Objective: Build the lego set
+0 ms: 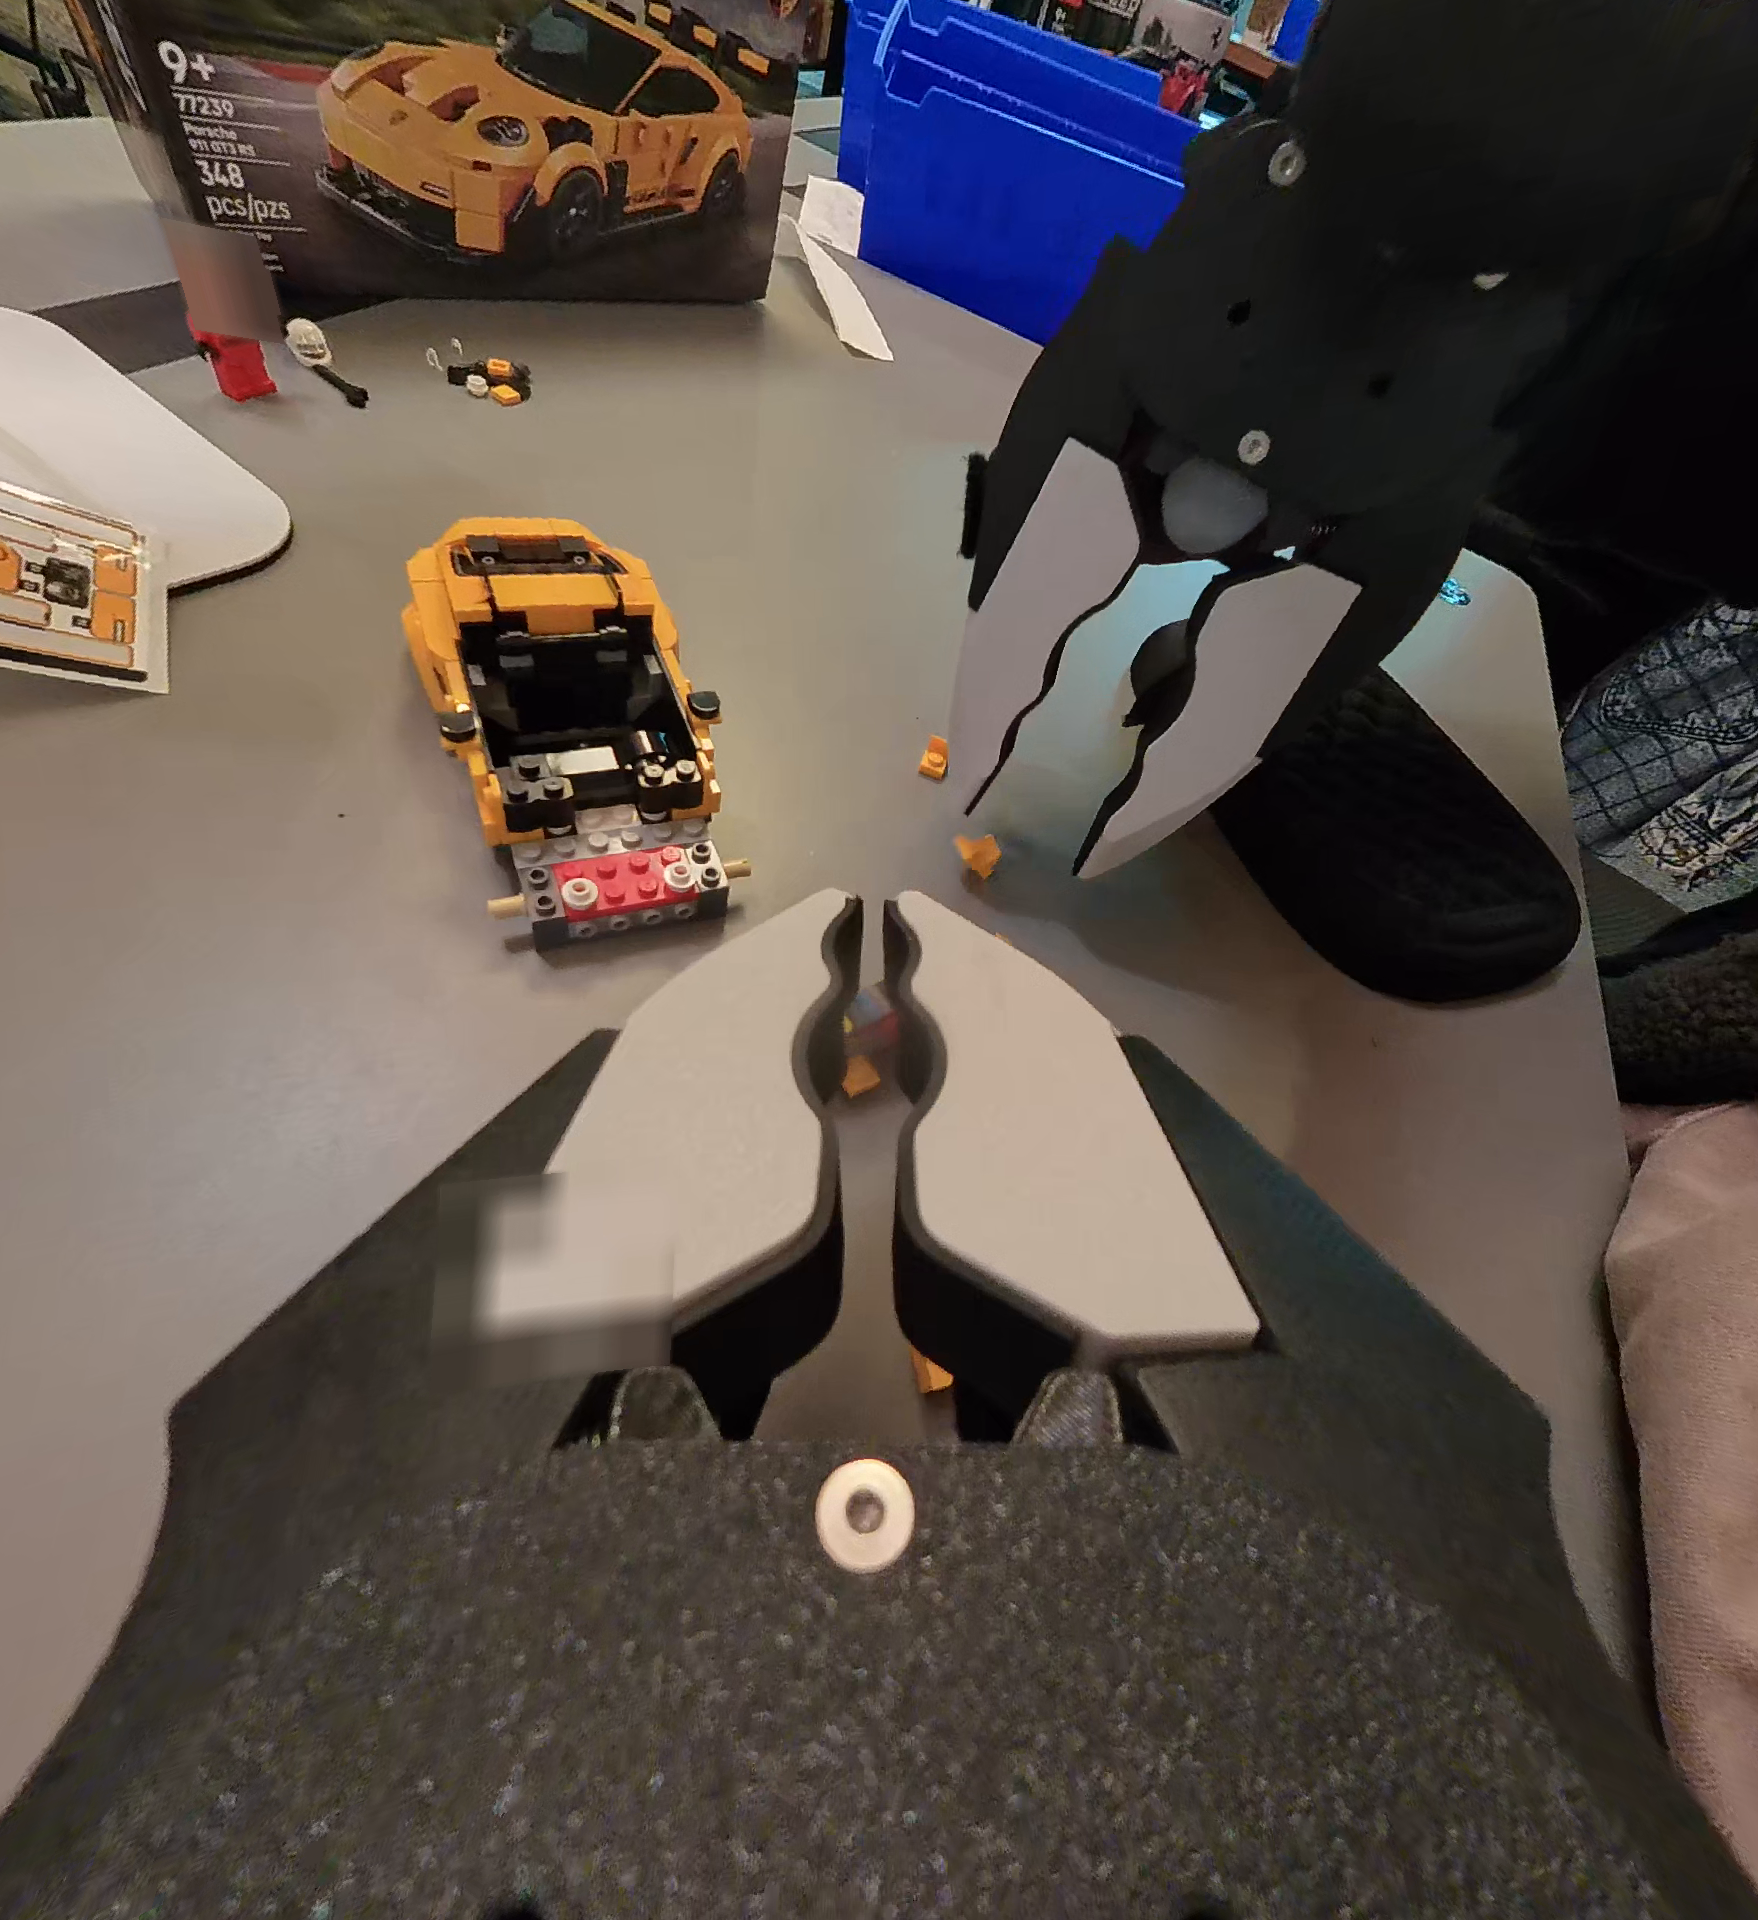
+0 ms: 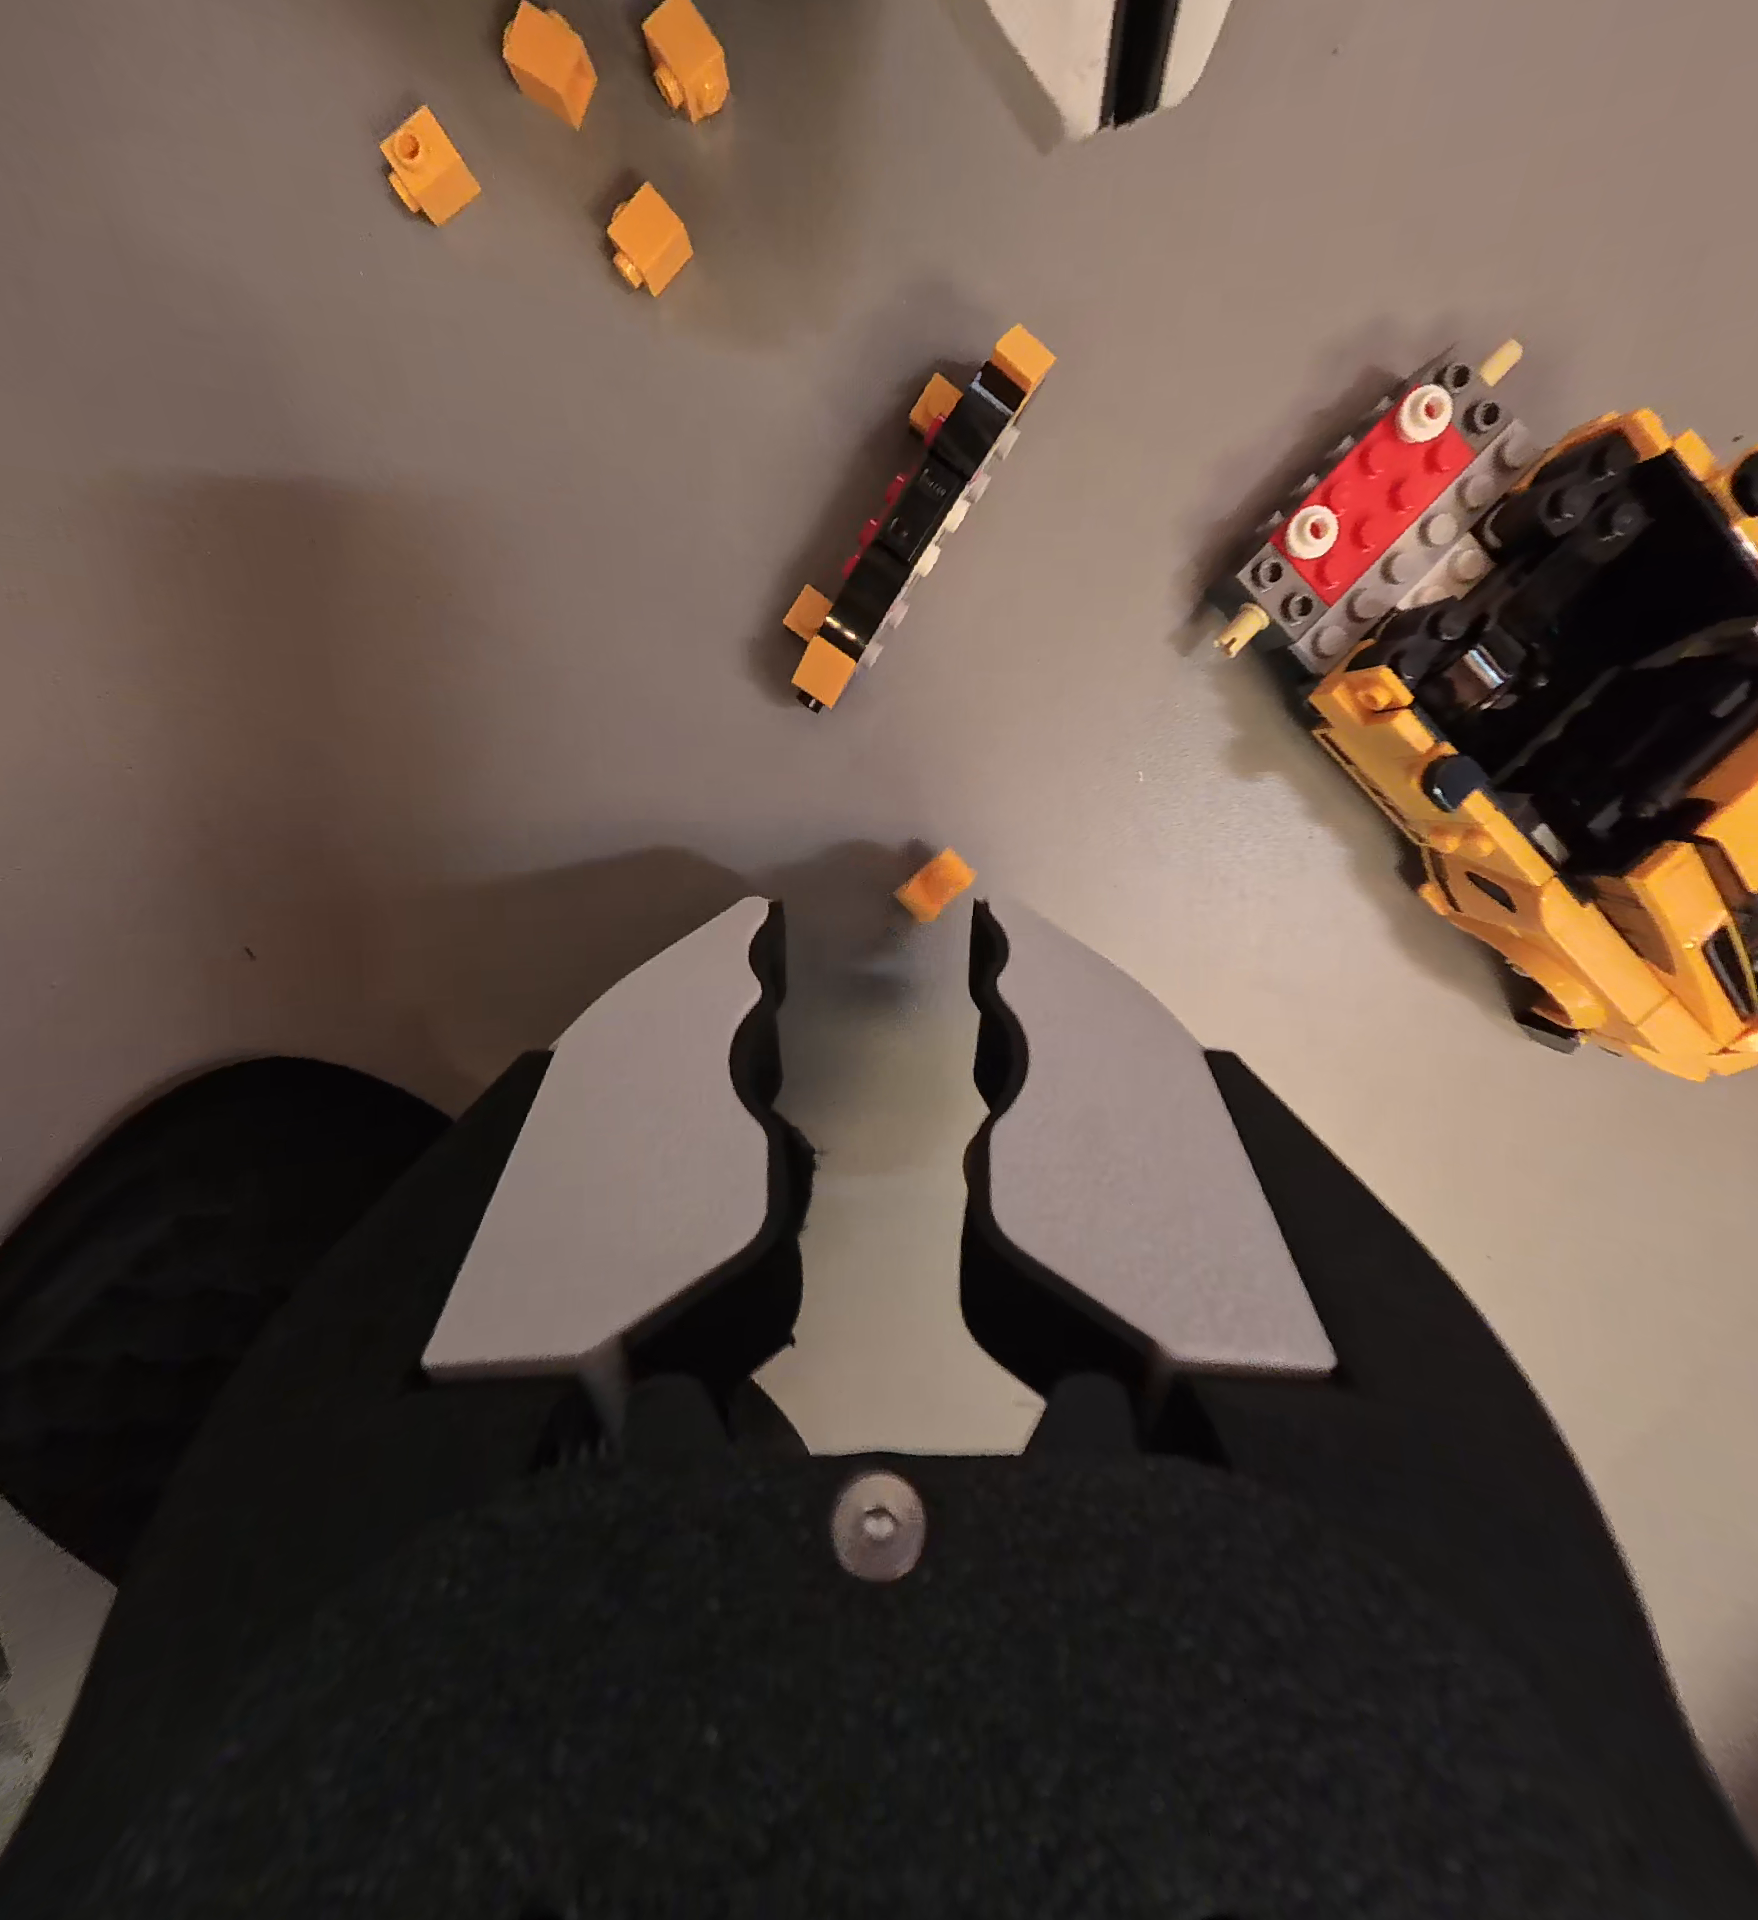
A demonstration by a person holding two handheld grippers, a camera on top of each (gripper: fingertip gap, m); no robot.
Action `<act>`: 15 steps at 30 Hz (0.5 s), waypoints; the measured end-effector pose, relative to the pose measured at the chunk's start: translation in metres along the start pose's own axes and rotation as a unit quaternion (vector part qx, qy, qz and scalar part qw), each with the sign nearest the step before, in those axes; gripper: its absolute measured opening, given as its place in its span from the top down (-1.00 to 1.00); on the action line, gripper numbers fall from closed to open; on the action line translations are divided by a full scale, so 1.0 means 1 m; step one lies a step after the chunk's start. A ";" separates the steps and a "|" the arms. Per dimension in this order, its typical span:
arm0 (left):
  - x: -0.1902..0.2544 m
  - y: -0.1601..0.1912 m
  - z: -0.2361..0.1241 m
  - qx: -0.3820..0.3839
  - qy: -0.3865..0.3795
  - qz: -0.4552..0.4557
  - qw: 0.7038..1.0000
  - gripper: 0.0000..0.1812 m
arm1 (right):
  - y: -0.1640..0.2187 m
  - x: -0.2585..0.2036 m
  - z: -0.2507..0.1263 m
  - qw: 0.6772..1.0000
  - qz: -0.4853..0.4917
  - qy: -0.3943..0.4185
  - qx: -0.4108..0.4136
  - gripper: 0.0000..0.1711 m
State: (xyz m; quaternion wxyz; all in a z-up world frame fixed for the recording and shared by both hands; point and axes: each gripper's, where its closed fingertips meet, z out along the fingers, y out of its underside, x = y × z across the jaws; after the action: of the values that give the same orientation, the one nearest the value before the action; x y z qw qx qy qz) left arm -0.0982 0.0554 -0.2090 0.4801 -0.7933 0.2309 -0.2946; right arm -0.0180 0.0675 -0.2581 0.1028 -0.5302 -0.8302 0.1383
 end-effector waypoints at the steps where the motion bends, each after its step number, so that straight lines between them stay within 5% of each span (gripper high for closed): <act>1: 0.000 0.000 0.000 -0.001 -0.001 0.000 1.000 0.97 | -0.001 0.001 -0.001 1.000 0.000 0.005 0.003 0.60; 15: -0.005 0.002 0.000 -0.007 -0.024 0.019 1.000 0.96 | -0.024 -0.003 -0.015 0.979 0.077 0.102 0.159 0.60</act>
State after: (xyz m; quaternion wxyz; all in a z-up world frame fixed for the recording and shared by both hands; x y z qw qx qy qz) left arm -0.1021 0.0580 -0.2121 0.4856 -0.7988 0.2364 -0.2652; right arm -0.0328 0.0572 -0.2354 0.2586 -0.5809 -0.7395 0.2212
